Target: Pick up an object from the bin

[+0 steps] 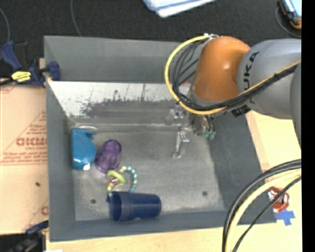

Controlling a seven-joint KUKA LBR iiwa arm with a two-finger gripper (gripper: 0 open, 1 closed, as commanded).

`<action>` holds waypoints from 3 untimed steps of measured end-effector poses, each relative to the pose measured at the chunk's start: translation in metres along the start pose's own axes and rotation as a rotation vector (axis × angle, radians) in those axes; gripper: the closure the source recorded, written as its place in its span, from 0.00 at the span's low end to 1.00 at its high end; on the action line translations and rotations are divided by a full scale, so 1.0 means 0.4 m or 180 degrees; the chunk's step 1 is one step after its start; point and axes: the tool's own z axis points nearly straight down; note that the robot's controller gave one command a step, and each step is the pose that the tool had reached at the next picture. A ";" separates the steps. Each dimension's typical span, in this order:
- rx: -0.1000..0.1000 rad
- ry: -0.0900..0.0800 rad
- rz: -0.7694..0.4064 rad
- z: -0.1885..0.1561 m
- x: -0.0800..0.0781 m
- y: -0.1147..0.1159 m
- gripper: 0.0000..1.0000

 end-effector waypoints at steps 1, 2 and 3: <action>0.0000 -0.0027 -0.0218 0.070 -0.061 0.119 0.00; -0.0002 0.0005 -0.0088 0.111 0.083 0.141 0.00; 0.0002 -0.0049 -0.0379 0.193 -0.003 0.286 0.00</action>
Offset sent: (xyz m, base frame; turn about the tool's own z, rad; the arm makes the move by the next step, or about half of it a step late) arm -0.0311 0.0576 -0.0447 -0.0265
